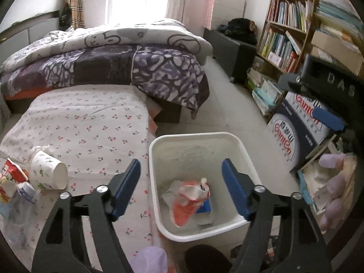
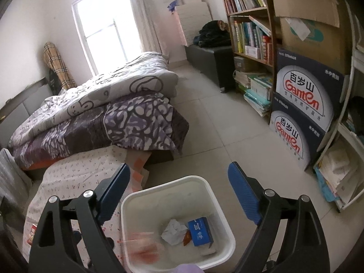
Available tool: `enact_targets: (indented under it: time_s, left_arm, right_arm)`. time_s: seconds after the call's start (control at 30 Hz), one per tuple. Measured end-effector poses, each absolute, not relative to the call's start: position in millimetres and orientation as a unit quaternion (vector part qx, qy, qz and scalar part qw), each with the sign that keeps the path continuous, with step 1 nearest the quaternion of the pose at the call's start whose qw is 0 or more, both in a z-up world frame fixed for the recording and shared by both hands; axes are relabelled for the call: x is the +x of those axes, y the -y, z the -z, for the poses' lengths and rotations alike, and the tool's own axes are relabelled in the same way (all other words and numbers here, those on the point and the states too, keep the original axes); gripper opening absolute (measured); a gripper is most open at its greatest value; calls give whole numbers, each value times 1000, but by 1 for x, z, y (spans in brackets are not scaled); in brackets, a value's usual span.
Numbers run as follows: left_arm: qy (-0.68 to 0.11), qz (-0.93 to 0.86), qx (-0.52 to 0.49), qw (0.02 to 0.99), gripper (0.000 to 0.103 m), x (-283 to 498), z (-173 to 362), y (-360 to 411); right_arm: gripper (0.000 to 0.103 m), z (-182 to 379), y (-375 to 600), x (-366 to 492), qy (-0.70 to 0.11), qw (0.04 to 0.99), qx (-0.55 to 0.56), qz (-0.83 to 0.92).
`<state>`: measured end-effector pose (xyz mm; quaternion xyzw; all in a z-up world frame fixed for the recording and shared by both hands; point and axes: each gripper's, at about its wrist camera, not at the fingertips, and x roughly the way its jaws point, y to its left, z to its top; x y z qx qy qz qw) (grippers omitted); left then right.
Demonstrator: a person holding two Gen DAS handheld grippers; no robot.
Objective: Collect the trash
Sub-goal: 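Drop the red cup into the white bin with the left gripper while the right drops the peel, then grasp the red snack wrapper with the left gripper while the right grasps the white paper cup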
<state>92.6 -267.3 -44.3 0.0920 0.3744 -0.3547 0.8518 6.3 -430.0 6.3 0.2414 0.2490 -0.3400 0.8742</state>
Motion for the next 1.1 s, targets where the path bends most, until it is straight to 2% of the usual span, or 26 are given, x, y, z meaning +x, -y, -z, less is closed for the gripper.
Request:
enact_targets:
  time_s: [0.13,0.53,0.73,1.1]
  left_arm:
    - [-377,333,115,857,83,100,42,258]
    - [-402,216,110,883,85,161,34,161]
    - [-410,149,173,883,90,190,38,115]
    - [-518,95,134,839,90,264,75,14]
  right_arm:
    - [86,-11,426,10,-244,877,251,331]
    - [88,-7,358,67,-278,898,206,273]
    - [88,0,310,97,-301,908,174,233]
    - [88,31,245,146,-368,908,113,168]
